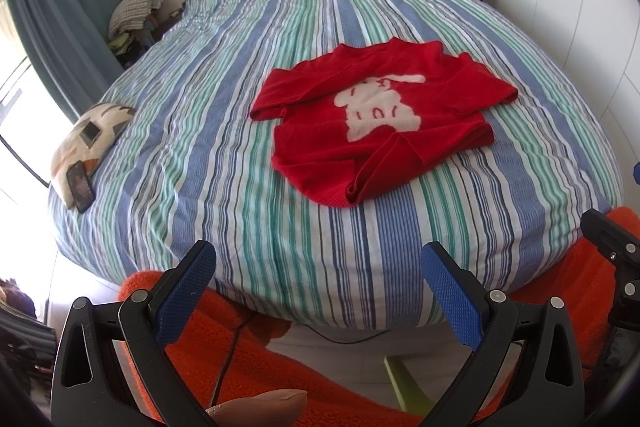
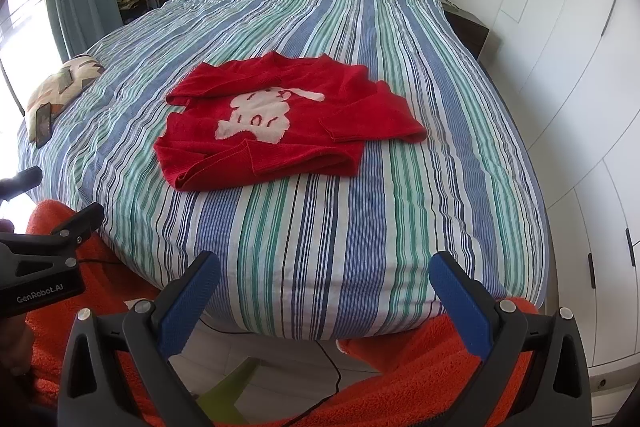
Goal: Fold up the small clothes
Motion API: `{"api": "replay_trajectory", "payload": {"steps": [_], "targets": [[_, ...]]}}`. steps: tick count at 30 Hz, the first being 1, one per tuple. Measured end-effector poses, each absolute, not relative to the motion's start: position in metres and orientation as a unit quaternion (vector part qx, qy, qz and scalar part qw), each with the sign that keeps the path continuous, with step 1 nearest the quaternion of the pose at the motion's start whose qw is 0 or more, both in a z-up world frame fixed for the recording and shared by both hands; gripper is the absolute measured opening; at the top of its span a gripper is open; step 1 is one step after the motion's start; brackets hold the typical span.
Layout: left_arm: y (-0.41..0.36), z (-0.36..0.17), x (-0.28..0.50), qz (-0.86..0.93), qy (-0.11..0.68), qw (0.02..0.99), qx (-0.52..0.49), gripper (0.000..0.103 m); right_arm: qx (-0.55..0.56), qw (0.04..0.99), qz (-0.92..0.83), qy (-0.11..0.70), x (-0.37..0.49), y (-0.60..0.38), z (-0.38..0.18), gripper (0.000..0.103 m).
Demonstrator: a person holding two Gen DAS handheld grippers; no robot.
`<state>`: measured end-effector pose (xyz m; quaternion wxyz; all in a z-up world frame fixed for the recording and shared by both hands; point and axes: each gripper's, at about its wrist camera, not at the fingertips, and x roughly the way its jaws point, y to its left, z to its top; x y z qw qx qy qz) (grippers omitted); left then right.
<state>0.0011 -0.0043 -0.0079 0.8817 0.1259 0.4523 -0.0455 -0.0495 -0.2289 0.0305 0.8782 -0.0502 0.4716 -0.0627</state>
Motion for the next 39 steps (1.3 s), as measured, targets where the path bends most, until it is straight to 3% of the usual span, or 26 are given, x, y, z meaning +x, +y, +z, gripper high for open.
{"api": "replay_trajectory", "payload": {"steps": [39], "targets": [[0.008, -0.018, 0.008, -0.032, 0.481, 0.871, 0.092, 0.103, -0.056, 0.879, -0.059, 0.469, -0.045, -0.223, 0.030, 0.103]]}}
